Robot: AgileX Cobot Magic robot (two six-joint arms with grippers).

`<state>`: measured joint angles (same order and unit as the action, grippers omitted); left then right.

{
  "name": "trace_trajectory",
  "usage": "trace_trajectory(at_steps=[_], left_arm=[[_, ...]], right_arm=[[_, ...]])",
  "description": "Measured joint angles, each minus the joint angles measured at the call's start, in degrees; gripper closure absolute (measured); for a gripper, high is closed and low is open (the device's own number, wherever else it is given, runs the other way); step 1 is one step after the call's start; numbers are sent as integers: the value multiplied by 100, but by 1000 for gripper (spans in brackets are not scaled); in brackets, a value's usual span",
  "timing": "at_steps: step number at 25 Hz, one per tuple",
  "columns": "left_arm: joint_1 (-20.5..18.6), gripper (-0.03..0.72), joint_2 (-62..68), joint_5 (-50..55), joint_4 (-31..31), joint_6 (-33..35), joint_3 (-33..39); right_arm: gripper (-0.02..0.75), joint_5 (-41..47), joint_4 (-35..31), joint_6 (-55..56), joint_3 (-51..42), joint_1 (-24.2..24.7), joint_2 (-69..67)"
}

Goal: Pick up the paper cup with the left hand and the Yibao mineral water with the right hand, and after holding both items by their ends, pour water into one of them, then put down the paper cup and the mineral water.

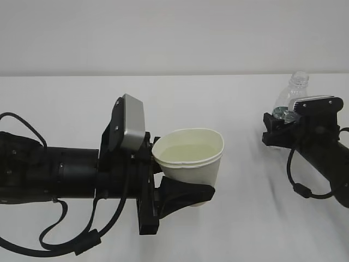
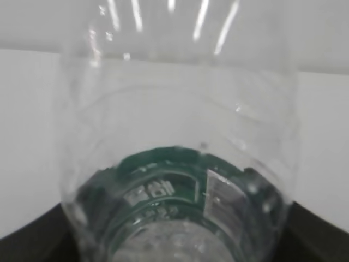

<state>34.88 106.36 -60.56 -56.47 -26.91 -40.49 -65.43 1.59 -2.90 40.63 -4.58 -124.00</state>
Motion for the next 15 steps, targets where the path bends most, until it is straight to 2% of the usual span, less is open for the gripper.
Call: trace_trajectory(at_steps=[15], left_arm=[[0, 271, 0, 268, 354, 13, 0]], right_arm=[[179, 0, 0, 0, -408, 0, 461]])
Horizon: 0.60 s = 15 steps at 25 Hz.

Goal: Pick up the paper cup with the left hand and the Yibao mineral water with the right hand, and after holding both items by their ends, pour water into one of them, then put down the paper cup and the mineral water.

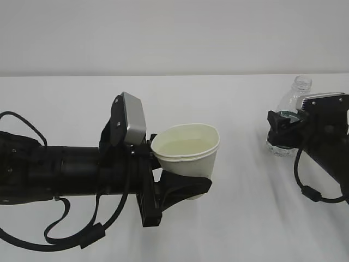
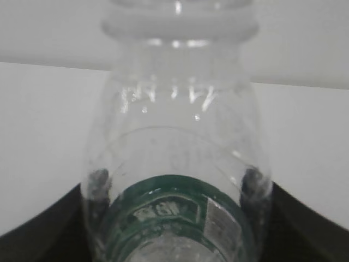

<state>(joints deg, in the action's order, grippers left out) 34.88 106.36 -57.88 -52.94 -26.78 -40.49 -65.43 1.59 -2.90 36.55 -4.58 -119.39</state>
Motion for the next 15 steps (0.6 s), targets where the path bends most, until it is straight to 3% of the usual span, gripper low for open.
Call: trace_trajectory(at_steps=[15], left_arm=[[0, 271, 0, 11, 79, 13, 0]], right_arm=[[162, -22, 0, 0, -277, 0, 177]])
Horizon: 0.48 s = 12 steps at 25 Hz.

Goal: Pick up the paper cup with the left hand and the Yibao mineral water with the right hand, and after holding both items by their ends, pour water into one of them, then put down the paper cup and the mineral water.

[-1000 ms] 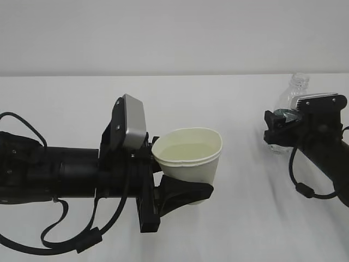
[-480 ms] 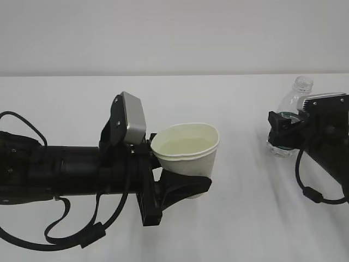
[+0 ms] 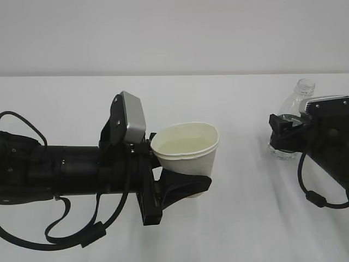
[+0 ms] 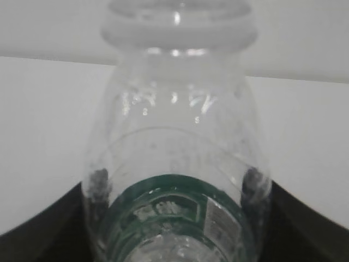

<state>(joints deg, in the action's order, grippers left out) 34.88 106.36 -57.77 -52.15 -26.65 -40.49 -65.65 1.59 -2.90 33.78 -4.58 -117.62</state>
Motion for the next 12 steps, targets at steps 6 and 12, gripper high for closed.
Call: trace_trajectory(at_steps=[6, 12], left_arm=[[0, 271, 0, 0, 0, 0, 0], [0, 271, 0, 0, 0, 0, 0]], right_arm=[[80, 0, 10, 87, -22, 0, 0], [73, 0, 3, 216, -275, 0, 22]])
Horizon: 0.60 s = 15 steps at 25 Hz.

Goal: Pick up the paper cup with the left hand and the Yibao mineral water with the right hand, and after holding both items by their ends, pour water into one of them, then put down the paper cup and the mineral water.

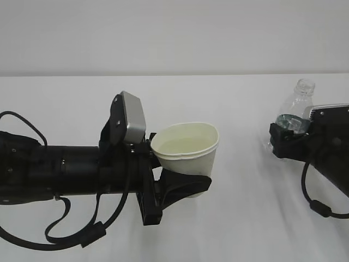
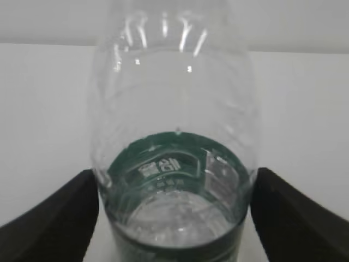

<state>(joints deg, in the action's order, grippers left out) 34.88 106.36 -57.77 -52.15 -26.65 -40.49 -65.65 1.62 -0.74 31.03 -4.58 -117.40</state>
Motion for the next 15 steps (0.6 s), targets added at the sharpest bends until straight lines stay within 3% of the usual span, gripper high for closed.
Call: trace_trajectory(at_steps=[15], left_arm=[[0, 271, 0, 0, 12, 0, 0]], right_arm=[[74, -2, 11, 125, -517, 0, 548]])
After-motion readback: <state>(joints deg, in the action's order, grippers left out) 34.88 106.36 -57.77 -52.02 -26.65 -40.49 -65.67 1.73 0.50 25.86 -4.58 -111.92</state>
